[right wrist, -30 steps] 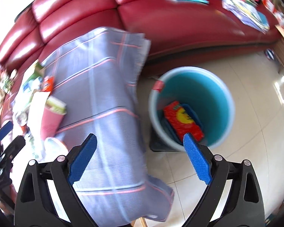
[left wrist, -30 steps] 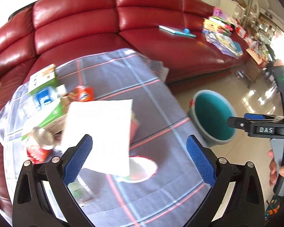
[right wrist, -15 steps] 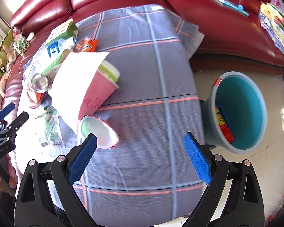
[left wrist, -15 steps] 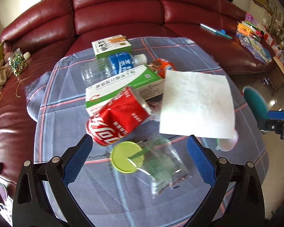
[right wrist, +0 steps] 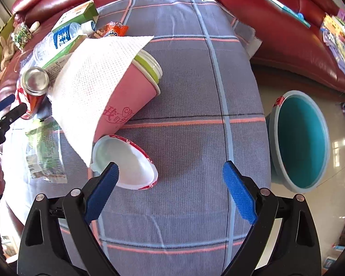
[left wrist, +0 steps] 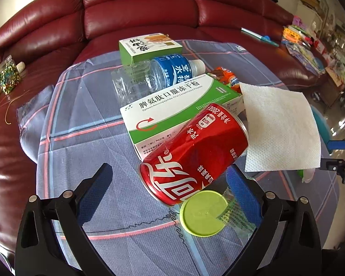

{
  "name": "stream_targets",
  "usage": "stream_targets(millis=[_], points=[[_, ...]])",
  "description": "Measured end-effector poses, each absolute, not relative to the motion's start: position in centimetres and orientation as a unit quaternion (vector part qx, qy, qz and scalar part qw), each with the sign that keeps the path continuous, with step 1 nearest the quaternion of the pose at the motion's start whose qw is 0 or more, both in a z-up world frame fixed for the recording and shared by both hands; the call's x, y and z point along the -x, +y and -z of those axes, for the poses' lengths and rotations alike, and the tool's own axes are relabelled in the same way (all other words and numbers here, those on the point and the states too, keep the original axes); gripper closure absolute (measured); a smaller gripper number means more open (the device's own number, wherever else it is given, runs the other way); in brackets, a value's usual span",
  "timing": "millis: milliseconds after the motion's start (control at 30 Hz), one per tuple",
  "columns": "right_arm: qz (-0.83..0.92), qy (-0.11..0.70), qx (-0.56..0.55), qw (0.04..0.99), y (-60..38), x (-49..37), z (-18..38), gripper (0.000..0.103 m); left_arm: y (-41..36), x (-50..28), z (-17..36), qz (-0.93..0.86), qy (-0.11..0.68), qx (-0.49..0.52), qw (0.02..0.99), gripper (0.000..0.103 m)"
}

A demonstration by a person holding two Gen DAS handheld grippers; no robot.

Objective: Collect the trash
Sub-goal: 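Move the left gripper to the red Coca-Cola can while the right approaches the white bowl, then grasp the red can with the left gripper while the right grasps the white bowl rim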

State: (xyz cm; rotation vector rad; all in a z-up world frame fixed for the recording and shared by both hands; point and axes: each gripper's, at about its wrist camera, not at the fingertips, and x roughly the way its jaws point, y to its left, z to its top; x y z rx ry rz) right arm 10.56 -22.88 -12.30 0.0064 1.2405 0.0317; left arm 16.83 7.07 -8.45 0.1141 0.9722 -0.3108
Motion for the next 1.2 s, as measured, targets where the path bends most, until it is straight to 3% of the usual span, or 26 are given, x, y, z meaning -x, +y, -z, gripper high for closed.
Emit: stream_targets(millis=[100,200,300,367,467,600,733,1033,1067,1100,1133,1200], points=[[-0.022,0.589,0.000,0.808,-22.3,-11.2,13.0,0.030,6.6,-16.4,8.7,0.166,0.466,-0.053,0.868,0.021],[-0.032,0.592,0.009,0.805,-21.4,-11.5,13.7,0.043,5.6,-15.2,8.7,0.187,0.465,-0.062,0.863,0.030],[-0.043,0.593,0.018,0.804,-20.6,-11.8,14.2,0.062,4.5,-14.1,8.8,0.214,0.473,-0.058,0.853,0.032],[-0.052,0.594,0.019,0.803,-20.1,-11.7,14.4,0.081,3.9,-13.2,8.7,0.227,0.475,-0.057,0.848,0.032],[-0.067,0.588,0.016,0.806,-19.7,-11.2,14.0,0.095,3.3,-12.1,8.0,0.233,0.470,-0.057,0.849,0.032],[-0.077,0.588,0.007,0.805,-19.7,-10.5,13.4,0.099,4.4,-12.0,6.5,0.206,0.449,-0.052,0.868,0.030],[-0.078,0.596,-0.012,0.799,-20.4,-9.9,13.6,0.099,5.0,-13.7,6.5,0.180,0.447,-0.053,0.875,0.016],[-0.053,0.601,-0.028,0.797,-22.7,-9.7,13.6,0.099,3.9,-17.0,9.6,0.181,0.471,-0.041,0.863,0.016],[-0.052,0.601,-0.030,0.797,-22.8,-9.7,13.6,0.099,3.8,-17.1,9.8,0.184,0.472,-0.036,0.862,0.017],[-0.051,0.601,-0.031,0.797,-23.2,-9.8,13.7,0.099,3.8,-17.2,9.9,0.187,0.473,-0.029,0.861,0.027],[-0.051,0.600,-0.034,0.797,-23.4,-9.9,13.6,0.099,3.7,-17.2,10.0,0.192,0.475,-0.024,0.858,0.043],[-0.051,0.599,-0.038,0.798,-23.7,-10.1,13.7,0.099,3.6,-17.1,9.9,0.189,0.473,-0.021,0.860,0.044]])
